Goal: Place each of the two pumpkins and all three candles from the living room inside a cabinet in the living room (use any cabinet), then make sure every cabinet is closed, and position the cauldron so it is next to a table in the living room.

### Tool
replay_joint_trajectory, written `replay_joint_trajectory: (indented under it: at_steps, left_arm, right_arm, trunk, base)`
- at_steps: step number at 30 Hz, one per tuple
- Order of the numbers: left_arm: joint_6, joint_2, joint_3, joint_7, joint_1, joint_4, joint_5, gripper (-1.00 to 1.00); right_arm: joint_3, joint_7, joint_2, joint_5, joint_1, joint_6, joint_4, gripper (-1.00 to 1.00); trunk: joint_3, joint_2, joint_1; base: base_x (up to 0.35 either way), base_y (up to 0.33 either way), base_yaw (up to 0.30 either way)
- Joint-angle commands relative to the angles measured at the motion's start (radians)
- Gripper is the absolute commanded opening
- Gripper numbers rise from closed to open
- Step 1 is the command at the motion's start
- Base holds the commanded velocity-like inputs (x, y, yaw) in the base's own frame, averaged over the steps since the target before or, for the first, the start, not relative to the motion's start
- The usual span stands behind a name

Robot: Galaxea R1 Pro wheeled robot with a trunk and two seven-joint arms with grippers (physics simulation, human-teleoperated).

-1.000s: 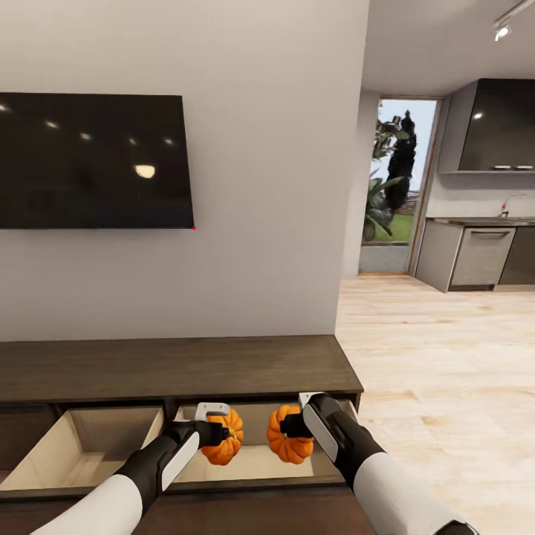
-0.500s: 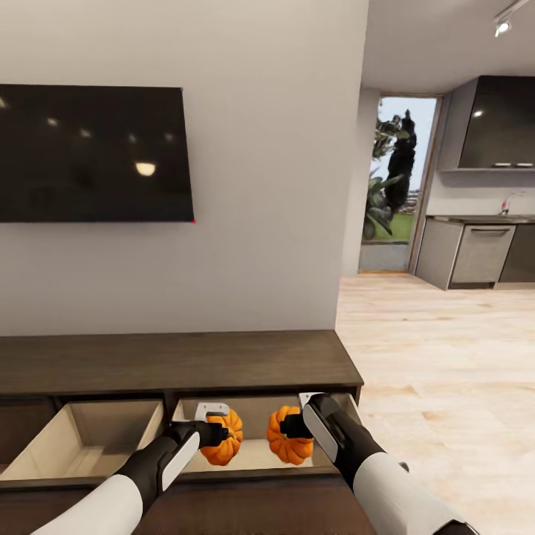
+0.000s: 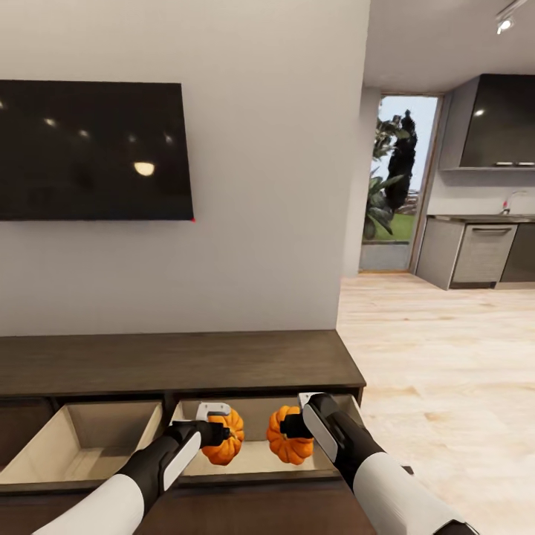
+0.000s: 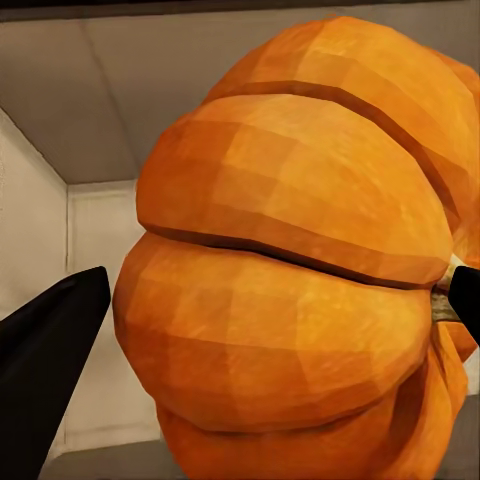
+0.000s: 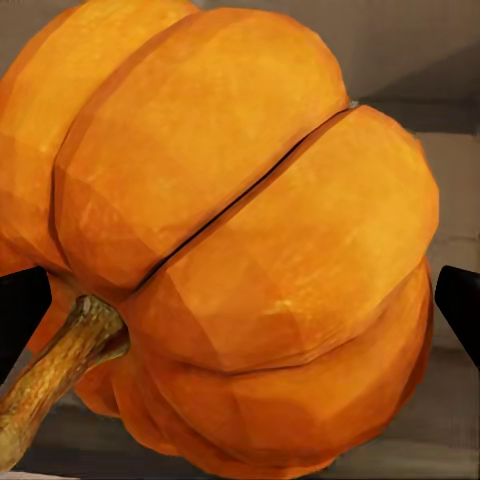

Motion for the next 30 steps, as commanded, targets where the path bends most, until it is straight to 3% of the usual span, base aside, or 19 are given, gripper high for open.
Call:
replay_joint_trajectory:
  at_steps: [1, 9, 17, 30]
  left_arm:
    - [0.003, 0.0, -0.006, 0.01, -0.001, -0.002, 0.009, -1.0]
    - [0.003, -0.007, -0.006, 0.057, -0.001, -0.004, 0.006, -1.0]
    - [0.003, -0.008, -0.006, 0.064, -0.001, -0.008, 0.006, -1.0]
    - [0.035, -0.021, -0.006, 0.073, -0.001, -0.004, 0.006, -1.0]
  right_arm:
    - [0.004, -0.009, -0.001, -0.01, -0.001, 0.002, -0.001, -1.0]
    - [0.005, -0.009, -0.001, -0.01, -0.001, 0.002, -0.001, -1.0]
    - [0.005, -0.008, -0.001, -0.01, -0.001, 0.003, -0.001, -1.0]
    - [0.005, -0.006, -0.001, -0.01, -0.001, 0.003, -0.001, -1.0]
  trunk:
    - [-0.001, -0.001, 0.0]
    - [-0.001, -0.001, 0.0]
    - [-0.001, -0.001, 0.0]
    - [-0.039, -0.085, 0.046]
  base:
    - [0.122, 0.016, 0.0]
    - [0.099, 0.004, 0.0]
    - [0.016, 0.0, 0.0]
    - [0.0, 0.0, 0.0]
